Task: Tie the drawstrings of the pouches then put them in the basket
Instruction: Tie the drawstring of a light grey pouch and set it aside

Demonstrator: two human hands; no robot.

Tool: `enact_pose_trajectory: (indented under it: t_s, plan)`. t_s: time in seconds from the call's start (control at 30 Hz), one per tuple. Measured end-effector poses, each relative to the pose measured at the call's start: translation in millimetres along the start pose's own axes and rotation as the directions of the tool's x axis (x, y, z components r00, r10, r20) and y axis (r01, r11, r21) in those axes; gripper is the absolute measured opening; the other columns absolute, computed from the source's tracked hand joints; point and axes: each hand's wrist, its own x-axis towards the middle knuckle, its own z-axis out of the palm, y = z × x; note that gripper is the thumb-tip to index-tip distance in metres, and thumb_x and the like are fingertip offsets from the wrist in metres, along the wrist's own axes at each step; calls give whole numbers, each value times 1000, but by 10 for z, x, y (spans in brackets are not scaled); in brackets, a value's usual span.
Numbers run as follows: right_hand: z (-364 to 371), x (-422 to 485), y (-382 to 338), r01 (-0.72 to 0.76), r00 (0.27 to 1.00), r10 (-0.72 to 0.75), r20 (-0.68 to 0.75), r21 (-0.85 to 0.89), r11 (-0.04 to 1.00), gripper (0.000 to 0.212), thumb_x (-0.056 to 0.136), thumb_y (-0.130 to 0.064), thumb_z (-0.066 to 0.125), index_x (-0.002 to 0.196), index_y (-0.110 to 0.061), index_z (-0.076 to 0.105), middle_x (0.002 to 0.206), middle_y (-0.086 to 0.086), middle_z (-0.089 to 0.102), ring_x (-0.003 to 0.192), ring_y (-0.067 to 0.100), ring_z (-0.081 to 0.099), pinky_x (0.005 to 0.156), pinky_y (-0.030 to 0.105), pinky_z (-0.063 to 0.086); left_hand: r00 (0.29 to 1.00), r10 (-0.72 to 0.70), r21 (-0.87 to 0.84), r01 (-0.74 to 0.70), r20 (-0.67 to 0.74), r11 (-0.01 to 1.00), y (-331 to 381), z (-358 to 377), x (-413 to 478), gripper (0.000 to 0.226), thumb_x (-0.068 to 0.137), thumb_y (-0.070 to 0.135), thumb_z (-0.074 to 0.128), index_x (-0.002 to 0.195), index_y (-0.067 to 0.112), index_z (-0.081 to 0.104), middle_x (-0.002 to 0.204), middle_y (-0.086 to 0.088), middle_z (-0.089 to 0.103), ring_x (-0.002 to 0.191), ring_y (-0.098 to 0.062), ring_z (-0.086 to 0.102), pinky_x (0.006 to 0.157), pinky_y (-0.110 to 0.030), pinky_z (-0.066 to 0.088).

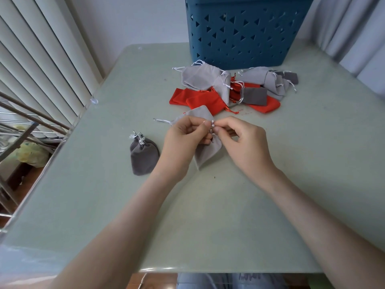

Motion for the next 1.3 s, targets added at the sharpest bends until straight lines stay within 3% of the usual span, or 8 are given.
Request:
enact_pose_trajectory:
  t_s: [0.23,0.47,0.67,0.87,1.0,1.13,1.3]
  plan:
    - [-7,-10,-19,42,999,-42,7,81,996,21,87,-3,62,105,-11,69,89,-1,71,81,3,64,79,10,45,999,-26,-78,29,41,997,50,-22,-6,21,91,0,55,73,6,61,59,0,60,52,-6,53,56,-15,46]
    - [-23,44,20,-37,995,10,102,271,962,17,87,1,58,92,-13,67,87,-5,69,82,11,64,79,23,48,988,-95,-167,115,123,979,74,-66,0,21,93,-1,48,80,5,62,62,0,61,53,-4,54,58,-13,47]
    - [-41,56,39,8,991,-41,131,243,970,23,86,3,57,83,-17,67,83,-6,67,80,18,62,79,29,49,968,-183,-169,212,170,963,69,-109,30,20,94,3,48,81,7,63,60,2,59,50,-1,52,59,-11,49]
    - [-75,59,50,-36,981,-14,192,256,966,23,87,0,58,82,-21,66,81,-7,66,79,14,61,78,24,47,964,-159,-74,178,214,981,73,-143,47,21,93,0,49,80,6,64,58,3,58,51,-2,50,56,-11,47]
    - [-105,79,32,-106,976,37,216,316,943,25,87,-2,59,90,-25,50,81,3,63,79,11,59,77,22,44,969,-131,-67,148,209,987,66,-128,41,18,92,-1,51,78,5,60,56,5,59,51,-3,51,56,-12,46]
    - [-127,96,19,-173,968,89,236,363,916,28,86,-4,61,92,-26,44,76,-4,65,77,11,57,75,23,41,969,-86,-69,105,232,992,65,-130,37,16,90,-1,52,78,6,59,58,4,58,52,-4,50,57,-13,46]
    - [-150,115,-12,-296,944,173,280,495,817,27,87,4,59,94,-19,45,71,-3,65,72,8,55,72,21,43,960,-57,-76,81,273,994,99,-132,34,13,88,-1,52,78,6,58,60,4,59,54,-4,49,58,-13,44]
